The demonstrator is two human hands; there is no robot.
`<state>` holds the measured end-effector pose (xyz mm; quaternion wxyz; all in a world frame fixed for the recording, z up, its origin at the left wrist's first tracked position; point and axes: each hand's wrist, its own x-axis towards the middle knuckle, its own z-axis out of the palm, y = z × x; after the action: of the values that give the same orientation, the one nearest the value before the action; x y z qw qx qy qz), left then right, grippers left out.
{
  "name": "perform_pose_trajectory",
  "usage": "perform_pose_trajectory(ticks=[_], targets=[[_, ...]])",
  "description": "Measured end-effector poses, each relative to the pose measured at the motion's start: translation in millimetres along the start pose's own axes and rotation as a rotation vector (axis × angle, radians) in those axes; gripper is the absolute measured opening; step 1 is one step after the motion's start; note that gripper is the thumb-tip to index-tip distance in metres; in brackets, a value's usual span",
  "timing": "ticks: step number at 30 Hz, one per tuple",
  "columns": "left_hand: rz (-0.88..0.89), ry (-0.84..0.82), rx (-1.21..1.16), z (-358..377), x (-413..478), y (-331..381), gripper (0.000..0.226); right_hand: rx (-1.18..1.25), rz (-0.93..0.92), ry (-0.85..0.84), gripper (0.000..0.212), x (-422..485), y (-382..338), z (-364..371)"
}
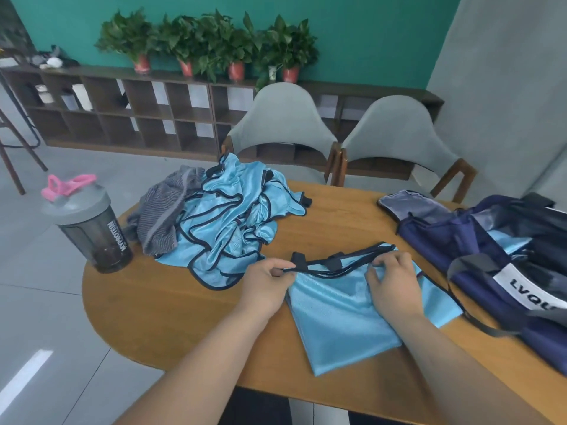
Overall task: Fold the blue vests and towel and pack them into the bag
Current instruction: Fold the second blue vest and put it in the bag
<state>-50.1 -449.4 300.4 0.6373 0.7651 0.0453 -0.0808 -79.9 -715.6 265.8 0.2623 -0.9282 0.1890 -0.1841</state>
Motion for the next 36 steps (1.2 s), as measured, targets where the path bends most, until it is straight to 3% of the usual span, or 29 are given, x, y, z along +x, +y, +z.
perform_pose_trajectory(ticks=[5,14,18,22,25,26,28,30,36], targets=[[-0.023,-0.047,-0.006,1.0,3.6,0.5,0.012,-0.077,-0.024,0.005,0.028,-2.8,9.8,-1.1],[0.004,-0.030,0.243,-4.2,12.4,8.8,0.013,-0.149,-0.035,0.013,0.032,-2.6,11.9,2.2],[0.107,0.007,0.500,-5.6,12.8,13.2,0.012,-0.167,-0.045,0.011,0.032,-3.3,11.3,1.8],[0.140,0.130,0.539,-0.9,9.2,13.4,0.003,-0.174,-0.044,0.010,0.034,-3.6,10.8,0.7],[0.404,0.274,0.473,3.7,-6.1,3.8,0.010,-0.186,-0.035,0.010,0.036,-4.5,9.2,0.4],[0.548,0.240,0.483,8.2,-14.5,1.1,0.011,-0.190,-0.032,0.010,0.037,-4.6,8.6,0.5],[0.800,0.023,0.613,22.1,-27.6,-5.5,0.013,-0.194,-0.030,0.015,0.037,-4.2,7.7,1.4],[0.931,-0.181,0.821,39.4,-32.2,-15.2,0.023,-0.198,-0.037,0.021,0.037,-4.3,7.8,2.2],[0.729,-0.191,1.108,50.8,-25.8,-22.7,0.056,-0.216,0.019,-0.060,0.042,-6.2,5.9,-1.2]])
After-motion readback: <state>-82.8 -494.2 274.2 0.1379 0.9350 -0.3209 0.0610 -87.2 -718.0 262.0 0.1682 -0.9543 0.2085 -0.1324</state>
